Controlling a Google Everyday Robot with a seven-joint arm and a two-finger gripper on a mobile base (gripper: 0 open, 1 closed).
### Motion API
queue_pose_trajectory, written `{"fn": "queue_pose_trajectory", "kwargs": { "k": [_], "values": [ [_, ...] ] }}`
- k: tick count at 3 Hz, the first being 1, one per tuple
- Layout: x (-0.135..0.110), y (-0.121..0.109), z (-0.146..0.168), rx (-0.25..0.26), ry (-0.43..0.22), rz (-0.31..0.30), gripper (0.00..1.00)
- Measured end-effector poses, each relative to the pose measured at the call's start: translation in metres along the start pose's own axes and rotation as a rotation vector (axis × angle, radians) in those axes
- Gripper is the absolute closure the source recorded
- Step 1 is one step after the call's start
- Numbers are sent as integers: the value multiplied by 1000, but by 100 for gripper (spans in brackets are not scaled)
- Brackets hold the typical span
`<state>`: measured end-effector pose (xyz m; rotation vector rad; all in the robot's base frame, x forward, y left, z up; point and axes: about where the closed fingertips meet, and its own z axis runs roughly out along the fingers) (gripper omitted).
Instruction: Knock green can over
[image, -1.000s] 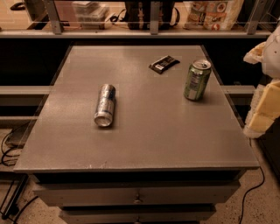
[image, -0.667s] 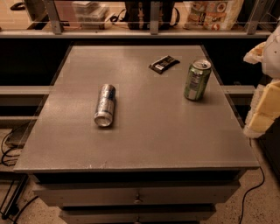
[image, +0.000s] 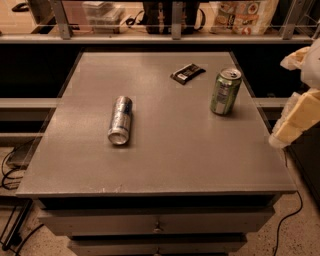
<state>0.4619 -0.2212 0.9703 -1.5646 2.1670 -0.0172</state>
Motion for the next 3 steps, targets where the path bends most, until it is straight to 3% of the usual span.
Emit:
{"fn": "queue_pose_trajectory", "kwargs": {
  "k": [1, 2, 3],
  "values": [
    [3, -19, 9, 39, -111, 60, 0],
    [6, -34, 16, 62, -180, 103, 0],
    [2, -79, 40, 66, -274, 182, 0]
  ]
}}
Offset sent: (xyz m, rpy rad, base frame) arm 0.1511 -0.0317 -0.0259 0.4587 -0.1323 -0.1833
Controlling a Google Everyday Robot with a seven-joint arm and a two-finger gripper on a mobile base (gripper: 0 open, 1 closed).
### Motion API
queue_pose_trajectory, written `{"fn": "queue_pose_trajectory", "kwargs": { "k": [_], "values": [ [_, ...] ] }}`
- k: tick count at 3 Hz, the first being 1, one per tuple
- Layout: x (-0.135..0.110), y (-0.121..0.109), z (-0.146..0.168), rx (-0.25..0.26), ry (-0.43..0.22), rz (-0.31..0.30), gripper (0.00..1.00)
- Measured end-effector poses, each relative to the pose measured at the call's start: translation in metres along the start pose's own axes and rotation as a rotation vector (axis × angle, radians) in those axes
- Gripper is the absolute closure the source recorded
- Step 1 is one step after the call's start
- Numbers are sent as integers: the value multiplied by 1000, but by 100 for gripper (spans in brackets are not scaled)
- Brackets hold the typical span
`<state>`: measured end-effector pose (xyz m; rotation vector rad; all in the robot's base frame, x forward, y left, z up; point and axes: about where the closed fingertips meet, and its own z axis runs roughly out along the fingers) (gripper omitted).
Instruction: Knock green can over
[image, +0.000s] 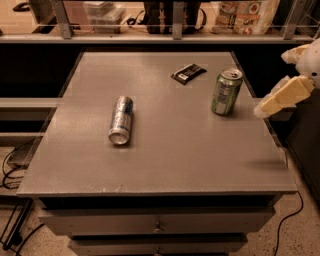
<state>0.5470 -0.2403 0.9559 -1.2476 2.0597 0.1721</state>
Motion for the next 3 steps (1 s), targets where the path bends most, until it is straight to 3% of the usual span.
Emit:
{"fn": "queue_pose_trajectory", "kwargs": {
  "k": [2, 3],
  "values": [
    [-1, -4, 14, -1, -15, 25, 0],
    [-11, -6, 38, -17, -76, 43, 0]
  ]
}}
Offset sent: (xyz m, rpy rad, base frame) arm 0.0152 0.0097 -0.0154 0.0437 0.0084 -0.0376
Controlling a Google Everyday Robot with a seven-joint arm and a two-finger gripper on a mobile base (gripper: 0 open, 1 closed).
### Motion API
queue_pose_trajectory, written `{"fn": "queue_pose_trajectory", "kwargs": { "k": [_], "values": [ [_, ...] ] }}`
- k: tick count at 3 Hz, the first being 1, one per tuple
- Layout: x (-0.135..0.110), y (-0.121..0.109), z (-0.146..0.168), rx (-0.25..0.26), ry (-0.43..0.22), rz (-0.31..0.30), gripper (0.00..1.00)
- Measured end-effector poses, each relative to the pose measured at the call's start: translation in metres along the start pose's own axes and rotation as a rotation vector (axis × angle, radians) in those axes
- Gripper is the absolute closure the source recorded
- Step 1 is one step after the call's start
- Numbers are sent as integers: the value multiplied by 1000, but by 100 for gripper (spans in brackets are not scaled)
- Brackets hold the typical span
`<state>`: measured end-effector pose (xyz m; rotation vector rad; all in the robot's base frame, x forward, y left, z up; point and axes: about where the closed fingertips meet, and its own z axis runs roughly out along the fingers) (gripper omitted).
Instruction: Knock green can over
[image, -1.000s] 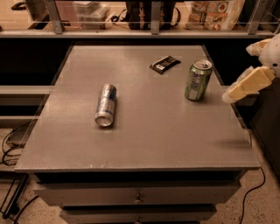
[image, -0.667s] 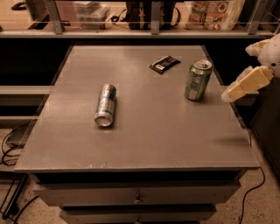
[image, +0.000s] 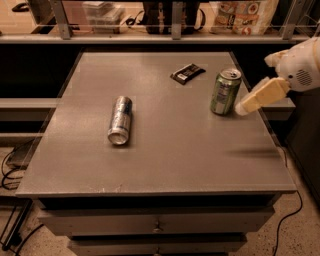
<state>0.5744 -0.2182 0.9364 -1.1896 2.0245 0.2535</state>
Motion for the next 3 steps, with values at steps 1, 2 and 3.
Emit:
{"fn": "queue_pose_trajectory", "kwargs": {
  "k": [1, 2, 3],
  "values": [
    [-10, -4, 27, -33, -83, 25, 0],
    [-16, -7, 53, -81, -167, 64, 0],
    [-21, -7, 74, -121, -217, 97, 17]
  ]
}}
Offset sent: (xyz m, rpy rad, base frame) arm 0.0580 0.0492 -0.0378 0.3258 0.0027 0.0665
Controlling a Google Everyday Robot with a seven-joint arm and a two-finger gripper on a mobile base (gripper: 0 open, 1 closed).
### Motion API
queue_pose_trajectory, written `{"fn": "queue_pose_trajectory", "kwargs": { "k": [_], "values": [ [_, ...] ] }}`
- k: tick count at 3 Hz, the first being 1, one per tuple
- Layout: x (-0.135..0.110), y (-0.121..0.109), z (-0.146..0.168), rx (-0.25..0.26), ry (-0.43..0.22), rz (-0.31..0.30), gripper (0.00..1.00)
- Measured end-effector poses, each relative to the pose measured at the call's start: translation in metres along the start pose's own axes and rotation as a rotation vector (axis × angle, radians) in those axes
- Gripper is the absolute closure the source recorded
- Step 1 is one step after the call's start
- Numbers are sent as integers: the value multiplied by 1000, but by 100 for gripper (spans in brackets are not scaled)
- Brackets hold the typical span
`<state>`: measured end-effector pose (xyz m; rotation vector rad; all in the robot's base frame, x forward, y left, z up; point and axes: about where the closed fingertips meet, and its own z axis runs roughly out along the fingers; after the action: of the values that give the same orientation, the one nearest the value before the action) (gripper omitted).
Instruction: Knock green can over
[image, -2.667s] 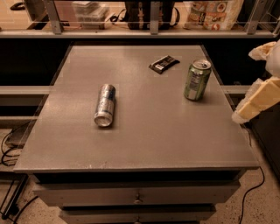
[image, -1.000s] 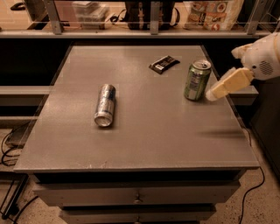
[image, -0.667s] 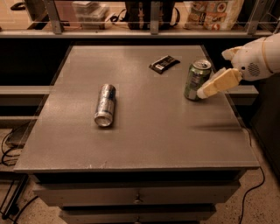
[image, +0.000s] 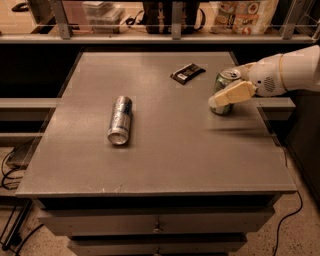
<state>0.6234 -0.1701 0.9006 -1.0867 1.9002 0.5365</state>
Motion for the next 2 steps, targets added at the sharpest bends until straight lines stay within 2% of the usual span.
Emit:
{"fn": "queue_pose_trajectory", "kwargs": {
  "k": [1, 2],
  "values": [
    [-1, -1, 9, -10, -26, 26, 41],
    [-12, 2, 11, 7, -16, 5, 65]
  ]
}}
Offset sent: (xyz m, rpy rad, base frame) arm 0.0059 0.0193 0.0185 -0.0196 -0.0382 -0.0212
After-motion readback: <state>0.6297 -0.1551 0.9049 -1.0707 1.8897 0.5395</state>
